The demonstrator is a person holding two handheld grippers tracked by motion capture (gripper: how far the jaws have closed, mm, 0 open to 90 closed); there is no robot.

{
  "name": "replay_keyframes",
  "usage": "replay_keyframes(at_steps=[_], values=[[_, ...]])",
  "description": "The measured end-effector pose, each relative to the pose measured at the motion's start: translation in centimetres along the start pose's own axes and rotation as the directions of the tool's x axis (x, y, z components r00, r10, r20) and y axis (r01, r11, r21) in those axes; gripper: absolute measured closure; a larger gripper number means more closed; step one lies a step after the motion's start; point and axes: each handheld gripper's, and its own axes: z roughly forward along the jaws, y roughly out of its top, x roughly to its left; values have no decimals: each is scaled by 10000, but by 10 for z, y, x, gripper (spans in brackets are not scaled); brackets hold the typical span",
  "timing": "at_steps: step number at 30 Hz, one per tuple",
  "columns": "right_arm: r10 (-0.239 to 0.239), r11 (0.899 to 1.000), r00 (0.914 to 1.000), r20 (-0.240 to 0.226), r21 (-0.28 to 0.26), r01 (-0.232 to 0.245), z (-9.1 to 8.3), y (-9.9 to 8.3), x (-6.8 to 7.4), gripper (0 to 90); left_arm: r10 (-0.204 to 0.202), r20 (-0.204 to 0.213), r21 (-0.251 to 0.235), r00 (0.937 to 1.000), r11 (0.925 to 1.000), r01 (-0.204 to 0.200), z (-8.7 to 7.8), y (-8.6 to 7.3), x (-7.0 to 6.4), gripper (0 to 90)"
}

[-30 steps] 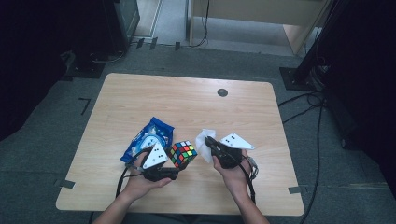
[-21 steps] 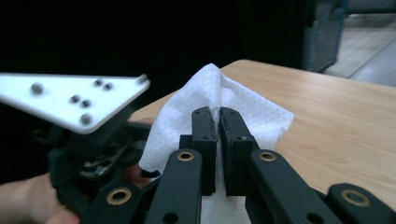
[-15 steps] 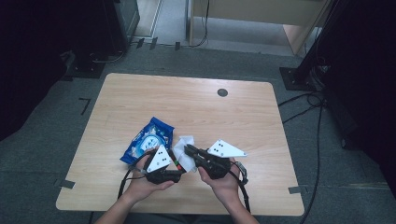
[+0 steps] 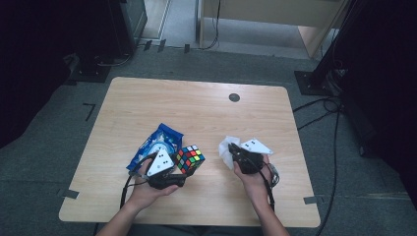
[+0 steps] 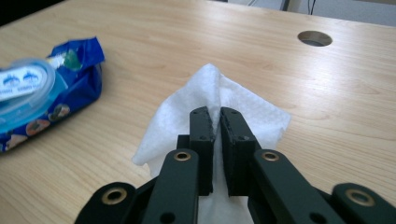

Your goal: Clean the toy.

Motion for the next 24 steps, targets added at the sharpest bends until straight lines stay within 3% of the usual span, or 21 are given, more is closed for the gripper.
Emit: replay_keyframes(at_steps=[8,9,11,12,14,16,18,20,21,24], values=[[-42,9988,9998,-215,-493,31,-7,6,3,814,24,16,-31,10000,10000,-24,0,0,-1,340],[45,9985,9996,-266,-539,-60,-8,6,3,765,11,17,-41,10000,10000,-11,0,0,0,340],[47,9949,9998,-192,-1011,-66,-9,7,3,548,-33,20,-33,10000,10000,33,0,0,0,340],[80,9924,9998,-176,-1224,-101,-10,9,3,494,-30,20,-9,10000,10000,30,0,0,1,340],[308,9897,9986,-431,-1383,-365,-13,12,5,405,-37,11,14,10000,10000,37,0,-1,1,340],[376,9887,9957,-849,-1418,-495,-16,16,10,386,-61,13,23,10000,10000,61,1,-1,1,340],[67,9884,9922,-1249,-1496,-255,-21,19,19,382,-63,7,12,10000,10000,63,1,-1,1,340],[-773,9860,9873,-1390,-1574,550,-24,22,30,382,-89,-11,19,10000,10000,89,0,0,3,340],[-1139,9830,9836,-1395,-1595,912,-24,22,35,381,-123,-39,7,9999,9999,123,-1,0,4,340],[-1660,9794,9673,-1919,-1462,1391,-17,17,39,344,-405,15,-45,9992,9992,405,-5,1,12,340]])
